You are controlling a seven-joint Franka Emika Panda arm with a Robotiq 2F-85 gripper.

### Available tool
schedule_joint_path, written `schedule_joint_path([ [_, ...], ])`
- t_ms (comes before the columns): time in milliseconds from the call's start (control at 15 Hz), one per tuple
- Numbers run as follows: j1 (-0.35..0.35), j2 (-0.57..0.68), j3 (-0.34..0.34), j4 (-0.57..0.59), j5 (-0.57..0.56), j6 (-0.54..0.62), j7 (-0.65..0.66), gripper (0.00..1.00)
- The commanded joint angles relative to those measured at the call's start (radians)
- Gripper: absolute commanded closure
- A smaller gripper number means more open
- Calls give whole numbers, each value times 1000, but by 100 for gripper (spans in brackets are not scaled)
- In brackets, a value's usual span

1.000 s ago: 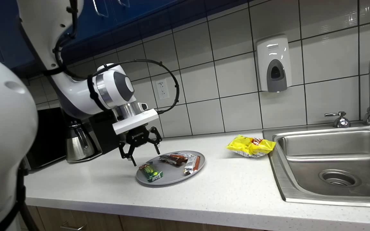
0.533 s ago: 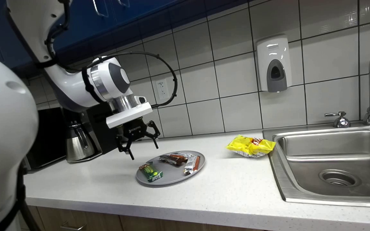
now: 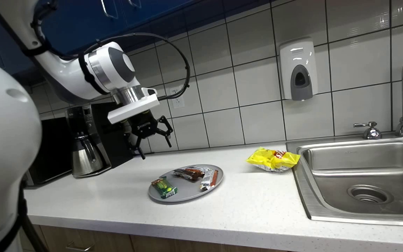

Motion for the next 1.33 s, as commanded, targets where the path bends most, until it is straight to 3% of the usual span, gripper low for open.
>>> schedule_joint_path([
  [0, -12, -105, 13, -34, -2, -60, 44, 0],
  [733, -55, -276, 17, -127, -17, -130, 149, 0],
  [1267, -46, -243, 7, -113, 5, -116, 124, 0],
])
